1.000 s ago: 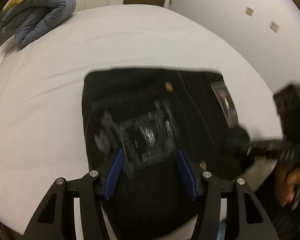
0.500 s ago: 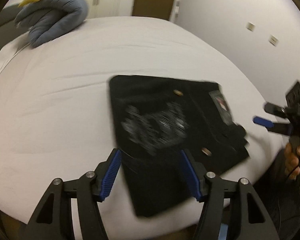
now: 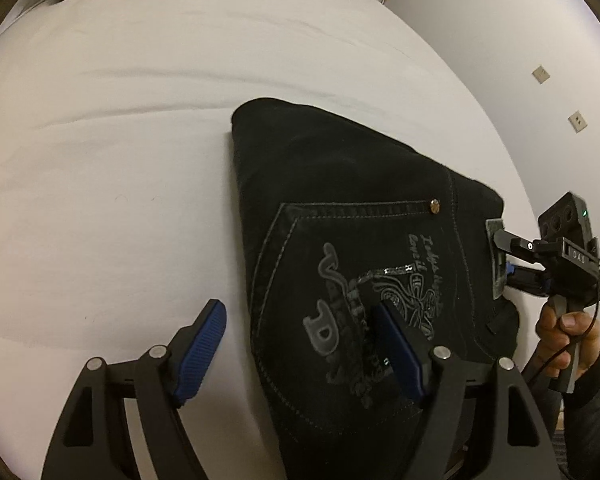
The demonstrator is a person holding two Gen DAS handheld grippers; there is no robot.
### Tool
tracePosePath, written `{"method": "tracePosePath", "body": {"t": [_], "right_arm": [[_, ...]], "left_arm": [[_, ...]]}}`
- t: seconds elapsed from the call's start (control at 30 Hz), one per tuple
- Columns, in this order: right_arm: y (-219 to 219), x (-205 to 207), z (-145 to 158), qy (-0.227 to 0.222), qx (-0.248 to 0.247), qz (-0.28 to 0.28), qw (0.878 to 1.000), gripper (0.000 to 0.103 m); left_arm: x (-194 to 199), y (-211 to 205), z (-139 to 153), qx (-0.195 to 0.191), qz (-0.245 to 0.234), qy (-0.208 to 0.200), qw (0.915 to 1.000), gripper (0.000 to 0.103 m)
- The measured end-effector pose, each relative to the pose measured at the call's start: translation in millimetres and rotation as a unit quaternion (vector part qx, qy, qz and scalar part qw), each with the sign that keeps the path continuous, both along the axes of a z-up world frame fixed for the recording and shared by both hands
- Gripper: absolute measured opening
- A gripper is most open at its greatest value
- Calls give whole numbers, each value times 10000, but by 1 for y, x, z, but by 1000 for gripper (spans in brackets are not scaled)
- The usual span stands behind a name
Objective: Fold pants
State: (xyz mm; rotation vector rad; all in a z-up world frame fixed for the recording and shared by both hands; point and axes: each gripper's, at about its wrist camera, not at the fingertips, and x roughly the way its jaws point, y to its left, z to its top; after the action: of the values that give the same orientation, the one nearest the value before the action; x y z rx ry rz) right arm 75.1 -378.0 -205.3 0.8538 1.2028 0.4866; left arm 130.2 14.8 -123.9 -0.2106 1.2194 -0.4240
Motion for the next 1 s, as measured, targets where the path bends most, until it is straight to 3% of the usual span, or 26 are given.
{"method": "tracePosePath", "body": {"t": [0.03,0.07,0.17,0.37,0.7,0.87,0.97,1.0], "right_arm": [[3,2,-1,10,-50,33,10000,44],[6,4,-2,6,-95,79,9999,37],[15,5,-2,-49,-244,144,9996,24],[25,-1,31,-461,-633,244,9966,16],[8,13,98,-1031,-547,214,9929,16],[-20,40,100,-962,-601,23,9935,16],[-36,60,83,-752,-741,-90,9944,16],[-42,66,72,-626,-853,-138,9943,17]], "left_arm": [[1,-3,0,42,-59,-6,10000,71],[3,-7,-1,33,-134,36,9999,60],[6,-15,1,69,-193,105,9997,47],[3,-18,19,54,-114,17,9999,25],[24,-39,79,-97,-170,-649,9977,22],[51,-57,69,-139,-273,-598,9977,23],[67,-70,47,28,-342,-493,9982,24],[76,-73,39,103,-340,-447,9984,28]]}}
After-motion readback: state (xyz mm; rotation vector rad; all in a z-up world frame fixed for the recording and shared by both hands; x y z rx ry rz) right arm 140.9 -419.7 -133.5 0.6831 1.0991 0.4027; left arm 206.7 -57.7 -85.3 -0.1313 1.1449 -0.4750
